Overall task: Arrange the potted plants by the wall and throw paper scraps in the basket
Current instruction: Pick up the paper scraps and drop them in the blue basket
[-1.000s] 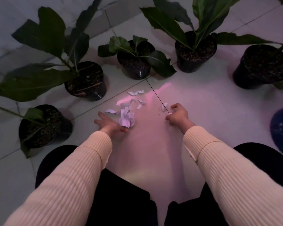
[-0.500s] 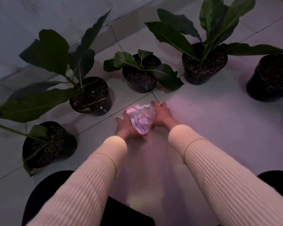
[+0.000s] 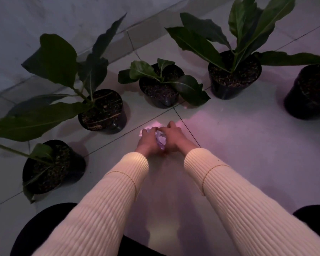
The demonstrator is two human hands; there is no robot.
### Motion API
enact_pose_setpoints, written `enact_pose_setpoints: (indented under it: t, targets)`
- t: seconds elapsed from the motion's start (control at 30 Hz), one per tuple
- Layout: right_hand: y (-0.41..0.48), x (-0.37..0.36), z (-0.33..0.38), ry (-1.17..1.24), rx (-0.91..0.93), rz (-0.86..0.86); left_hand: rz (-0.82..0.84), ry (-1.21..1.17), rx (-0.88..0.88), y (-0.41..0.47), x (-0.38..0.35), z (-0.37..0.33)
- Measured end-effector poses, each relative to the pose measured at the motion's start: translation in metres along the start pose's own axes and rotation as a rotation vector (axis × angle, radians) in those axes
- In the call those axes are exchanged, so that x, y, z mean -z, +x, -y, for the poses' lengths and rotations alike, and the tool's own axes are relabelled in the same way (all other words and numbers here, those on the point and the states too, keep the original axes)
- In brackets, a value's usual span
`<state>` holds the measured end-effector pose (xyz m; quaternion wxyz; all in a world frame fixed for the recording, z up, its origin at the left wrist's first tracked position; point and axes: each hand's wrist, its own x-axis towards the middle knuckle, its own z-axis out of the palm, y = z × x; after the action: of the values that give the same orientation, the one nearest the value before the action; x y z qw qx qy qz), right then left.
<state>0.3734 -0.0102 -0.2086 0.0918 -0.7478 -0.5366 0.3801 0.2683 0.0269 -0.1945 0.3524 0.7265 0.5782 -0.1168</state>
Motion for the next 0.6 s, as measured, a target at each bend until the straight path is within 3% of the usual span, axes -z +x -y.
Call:
enact_pose_setpoints:
  t: [0.3,0.43,0.6]
  targets:
    - [-0.016,-0.02,0.012,0.061,0.039,0.049,-0.253,-0.036,-0.014,-0.028,-0.022,0.017]
    - [-0.024,-0.031,0.019,0.06,0.057,0.061,-0.317,0.076,0.125,-0.041,-0.035,0.029]
    - [-0.025,-0.041,0.028,0.051,0.074,0.092,-0.316,0.055,0.191,-0.043,-0.032,0.048]
